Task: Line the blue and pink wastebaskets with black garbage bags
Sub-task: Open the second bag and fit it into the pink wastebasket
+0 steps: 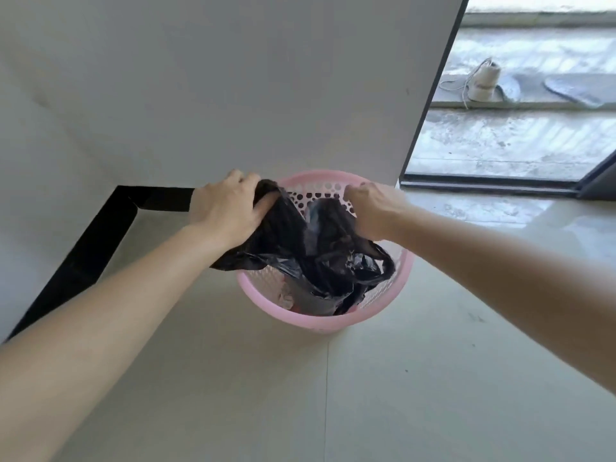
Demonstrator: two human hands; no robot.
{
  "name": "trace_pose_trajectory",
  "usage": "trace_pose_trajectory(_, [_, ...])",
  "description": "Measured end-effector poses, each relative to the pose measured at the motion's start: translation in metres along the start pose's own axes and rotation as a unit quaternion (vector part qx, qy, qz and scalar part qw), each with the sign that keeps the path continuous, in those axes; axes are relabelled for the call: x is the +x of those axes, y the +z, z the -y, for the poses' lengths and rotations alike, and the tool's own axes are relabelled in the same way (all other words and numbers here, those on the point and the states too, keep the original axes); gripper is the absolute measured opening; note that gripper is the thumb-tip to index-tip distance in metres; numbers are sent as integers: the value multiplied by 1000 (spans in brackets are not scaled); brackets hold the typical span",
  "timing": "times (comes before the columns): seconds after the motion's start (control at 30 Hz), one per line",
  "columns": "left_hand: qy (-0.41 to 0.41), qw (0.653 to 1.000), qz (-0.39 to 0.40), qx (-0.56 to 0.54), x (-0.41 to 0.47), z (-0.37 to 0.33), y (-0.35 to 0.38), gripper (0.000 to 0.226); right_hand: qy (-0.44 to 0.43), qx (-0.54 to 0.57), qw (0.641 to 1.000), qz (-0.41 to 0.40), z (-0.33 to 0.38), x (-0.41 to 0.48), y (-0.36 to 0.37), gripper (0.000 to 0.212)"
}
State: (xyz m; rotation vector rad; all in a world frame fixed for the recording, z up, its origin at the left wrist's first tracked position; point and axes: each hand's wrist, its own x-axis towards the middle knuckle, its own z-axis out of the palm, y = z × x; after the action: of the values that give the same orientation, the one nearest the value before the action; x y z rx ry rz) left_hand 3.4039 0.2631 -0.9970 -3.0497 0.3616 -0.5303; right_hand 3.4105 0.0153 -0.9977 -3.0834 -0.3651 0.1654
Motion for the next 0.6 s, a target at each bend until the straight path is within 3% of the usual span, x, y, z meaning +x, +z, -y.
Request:
trace_pose_trajectory(0.13, [26, 999, 28, -17, 0, 5, -2, 66, -98, -35, 985, -136, -26, -16, -13, 45])
trace_pose_trajectory(0.23, [14, 1000, 8, -4, -2, -3, -5, 73, -78, 84, 987, -116, -29, -25, 6, 57])
trace_pose_trajectory(0.33, [4, 999, 31, -12, -7, -11, -17, 73, -75, 99, 991, -49, -12, -32, 23, 80])
trace_pose_trajectory(0.4, [-4, 999, 44, -18, -12, -14, -24, 73, -84, 118, 988, -55, 3, -30, 27, 73])
trace_pose_trajectory(0.5, [10, 999, 31, -43, -19, -15, -24, 60, -105, 121, 982, -97, 19, -22, 22, 32])
trace_pose_trajectory(0.6, [3, 998, -20, -65, -20, -8, -21, 33, -28, 217, 971, -98, 24, -19, 13, 29])
